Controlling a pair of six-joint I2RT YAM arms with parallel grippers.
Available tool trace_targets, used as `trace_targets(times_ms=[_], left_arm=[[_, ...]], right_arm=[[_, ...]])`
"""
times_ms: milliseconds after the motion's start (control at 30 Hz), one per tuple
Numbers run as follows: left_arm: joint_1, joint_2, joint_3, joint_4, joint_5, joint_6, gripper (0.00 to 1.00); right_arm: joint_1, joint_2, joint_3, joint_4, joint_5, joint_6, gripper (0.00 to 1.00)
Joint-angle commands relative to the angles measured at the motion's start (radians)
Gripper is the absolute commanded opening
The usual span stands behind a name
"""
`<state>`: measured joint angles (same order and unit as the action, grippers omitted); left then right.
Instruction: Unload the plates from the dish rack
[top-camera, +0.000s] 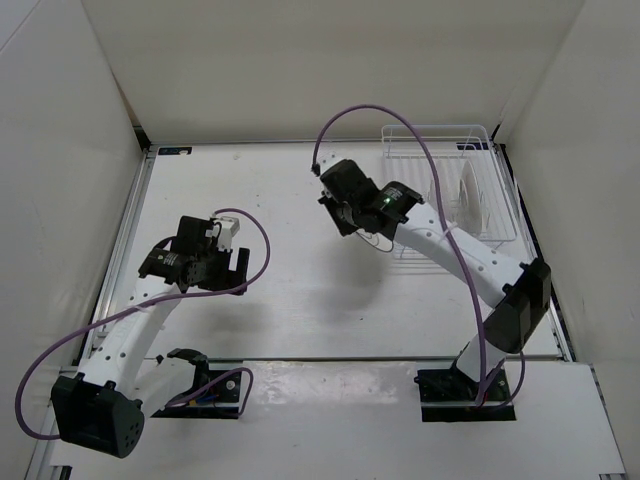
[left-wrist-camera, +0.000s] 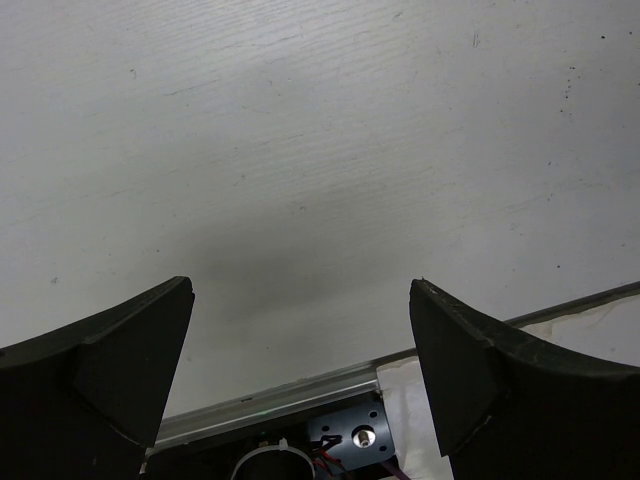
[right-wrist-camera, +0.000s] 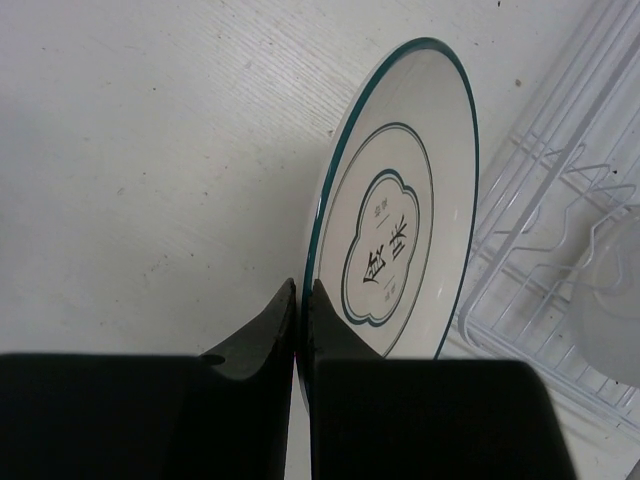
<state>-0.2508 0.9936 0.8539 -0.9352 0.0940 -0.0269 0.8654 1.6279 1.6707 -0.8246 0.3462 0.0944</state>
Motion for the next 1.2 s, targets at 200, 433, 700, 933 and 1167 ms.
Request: trace_targets(times_ms=[200,433,700,933,1167], left_arm=[[0.002,-0.006,0.043,-0.007,0.012,-0.008,1.00],[0.002,-0.004,0.048,-0.010,0.009,-0.008,1.00],[0.001,-0.015,0.054,-0.017,-0.002,-0.016,1.00],[0.002,-0.032,0.056,-0.020,-0.026,-0.019,1.00],[0.002,-0.059,0.056,-0.022,-0.057,-0.028,1.00]], right_arm=[[0.069,0.110,0.009,0.121,0.129,0.002,0.00],[0.106,0.217,0.023,0.120,0.155,0.050,0.00],[0.118,0.234,-0.060,0.194,0.149,0.106,0.00],[0.121,0.297,-0.109,0.237,0.112,0.203,0.00],[0.121,0.351,-0.104,0.239,0.063,0.287,0.00]])
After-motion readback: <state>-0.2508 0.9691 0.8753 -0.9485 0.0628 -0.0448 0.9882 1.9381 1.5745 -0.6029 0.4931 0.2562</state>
